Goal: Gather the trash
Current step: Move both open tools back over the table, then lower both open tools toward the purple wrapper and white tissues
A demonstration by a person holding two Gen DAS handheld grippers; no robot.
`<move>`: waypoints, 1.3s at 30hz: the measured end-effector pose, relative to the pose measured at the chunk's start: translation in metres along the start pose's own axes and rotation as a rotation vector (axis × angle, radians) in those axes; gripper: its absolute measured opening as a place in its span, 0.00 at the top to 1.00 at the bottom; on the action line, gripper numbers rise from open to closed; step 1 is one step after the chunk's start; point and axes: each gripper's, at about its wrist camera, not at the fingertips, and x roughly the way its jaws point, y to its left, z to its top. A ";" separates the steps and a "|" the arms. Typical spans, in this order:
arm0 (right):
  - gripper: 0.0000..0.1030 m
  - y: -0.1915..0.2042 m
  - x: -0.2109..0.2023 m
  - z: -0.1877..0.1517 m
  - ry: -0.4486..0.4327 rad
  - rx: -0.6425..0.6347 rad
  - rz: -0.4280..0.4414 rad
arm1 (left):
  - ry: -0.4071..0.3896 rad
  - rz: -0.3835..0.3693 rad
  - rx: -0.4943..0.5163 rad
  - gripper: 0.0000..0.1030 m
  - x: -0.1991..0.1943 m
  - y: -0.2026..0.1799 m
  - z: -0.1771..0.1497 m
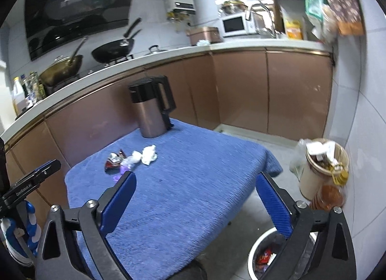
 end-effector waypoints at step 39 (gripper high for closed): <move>0.00 0.068 0.028 -0.018 0.039 -0.087 0.157 | -0.065 0.183 0.097 0.33 -0.028 -0.013 -0.009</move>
